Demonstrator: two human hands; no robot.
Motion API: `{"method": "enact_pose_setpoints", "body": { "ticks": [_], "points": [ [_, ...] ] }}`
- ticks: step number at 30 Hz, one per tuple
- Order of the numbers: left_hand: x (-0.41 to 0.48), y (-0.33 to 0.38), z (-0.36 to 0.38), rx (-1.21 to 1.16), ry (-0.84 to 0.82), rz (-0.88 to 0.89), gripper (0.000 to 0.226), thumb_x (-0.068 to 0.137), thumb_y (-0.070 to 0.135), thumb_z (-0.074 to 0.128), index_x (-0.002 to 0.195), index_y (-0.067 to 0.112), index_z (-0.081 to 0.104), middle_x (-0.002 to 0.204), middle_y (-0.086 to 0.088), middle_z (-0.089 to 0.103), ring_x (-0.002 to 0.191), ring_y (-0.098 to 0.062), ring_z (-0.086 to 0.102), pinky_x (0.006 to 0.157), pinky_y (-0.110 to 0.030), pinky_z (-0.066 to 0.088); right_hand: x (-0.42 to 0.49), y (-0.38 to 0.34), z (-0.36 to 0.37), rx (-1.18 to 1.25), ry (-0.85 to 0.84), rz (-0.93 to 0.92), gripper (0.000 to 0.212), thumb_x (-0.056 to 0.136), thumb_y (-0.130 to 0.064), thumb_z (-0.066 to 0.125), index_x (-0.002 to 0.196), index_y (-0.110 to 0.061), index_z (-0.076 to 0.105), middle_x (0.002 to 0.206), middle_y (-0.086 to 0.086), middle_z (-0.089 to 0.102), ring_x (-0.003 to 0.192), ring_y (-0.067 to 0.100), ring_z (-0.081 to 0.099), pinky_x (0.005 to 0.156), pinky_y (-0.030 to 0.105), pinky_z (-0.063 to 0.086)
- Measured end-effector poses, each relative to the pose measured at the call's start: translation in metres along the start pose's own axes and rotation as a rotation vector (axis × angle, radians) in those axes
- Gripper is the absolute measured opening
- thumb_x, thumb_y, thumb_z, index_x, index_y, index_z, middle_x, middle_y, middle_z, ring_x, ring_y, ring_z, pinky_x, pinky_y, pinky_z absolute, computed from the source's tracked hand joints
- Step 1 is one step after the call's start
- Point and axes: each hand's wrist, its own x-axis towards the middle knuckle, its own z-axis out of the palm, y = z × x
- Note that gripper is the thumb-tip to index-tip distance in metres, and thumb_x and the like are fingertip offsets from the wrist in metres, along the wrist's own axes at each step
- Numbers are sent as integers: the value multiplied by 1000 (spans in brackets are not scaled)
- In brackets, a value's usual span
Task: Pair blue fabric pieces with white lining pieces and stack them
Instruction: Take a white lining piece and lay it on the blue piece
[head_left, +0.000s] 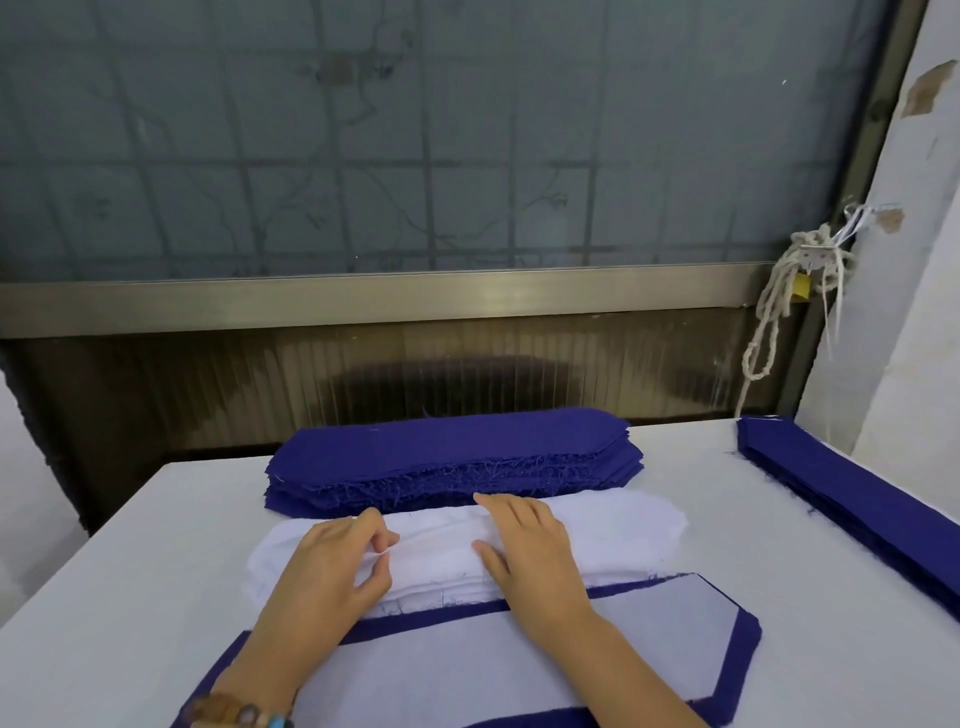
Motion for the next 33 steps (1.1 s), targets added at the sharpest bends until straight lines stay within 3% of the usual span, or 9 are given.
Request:
{"method": "enact_pose_setpoints", "body": {
  "ticks": [5,8,10,14,19,21,23,27,33],
  "points": [
    [-1,1,-2,11,40,-19,31,87,17,63,78,34,39,73,16,52,76,-7,49,63,-20,43,-2,-1,-1,-27,20,-53,37,102,-38,38,139,-35,38,141,-17,37,139,9,17,110,26,14],
    [-2,1,-3,-23,22,-11,30,83,29,69,88,39,42,81,21,52,83,-6,50,70,-18,40,-1,-4,-3,-25,35,-70,34,101,-33,40,135,-35,43,133,-14,40,134,10,23,108,25,16],
    [-2,1,-4,-24,9,11,35,81,25,71,96,42,45,82,20,51,83,-6,51,74,-18,39,-1,-6,-5,-23,45,-87,36,100,-29,42,136,-35,43,129,-11,41,128,11,28,106,25,18],
    [1,-1,-6,68,-48,102,45,67,10,73,70,34,36,74,17,45,77,-6,44,72,-18,35,-3,-8,-8,-30,77,-122,34,95,-20,49,125,-33,54,113,-9,42,114,12,36,105,26,16],
    [-2,-5,-3,-34,-7,106,42,68,8,73,64,25,35,94,24,60,98,5,50,86,-15,37,-4,-9,-10,-39,120,-127,18,88,-17,54,103,-26,58,109,-9,49,112,12,42,108,30,18],
    [-3,-5,-4,-34,43,96,35,70,10,67,65,21,34,81,18,60,85,-1,53,78,-21,41,-3,-9,-11,-41,129,-133,16,86,-15,52,98,-25,53,101,-11,51,105,12,47,111,32,19],
    [-3,-4,-9,-11,109,94,27,69,14,57,66,21,31,66,10,48,67,-12,45,61,-31,41,-2,-8,-13,-56,145,-110,15,87,-16,49,97,-27,47,93,-13,49,97,11,47,113,34,19],
    [-2,-9,-11,20,222,-50,43,71,2,65,65,23,29,60,9,39,60,-16,41,50,-24,32,1,3,-17,-106,174,29,26,89,-22,47,113,-33,46,104,-14,48,102,9,43,111,30,14],
    [1,-22,-4,-40,217,-308,32,79,9,68,75,26,41,68,5,49,62,-14,50,53,-24,40,7,32,-28,-182,172,282,21,88,-31,47,106,-27,58,105,-7,52,103,16,45,105,37,26]
  ]
}}
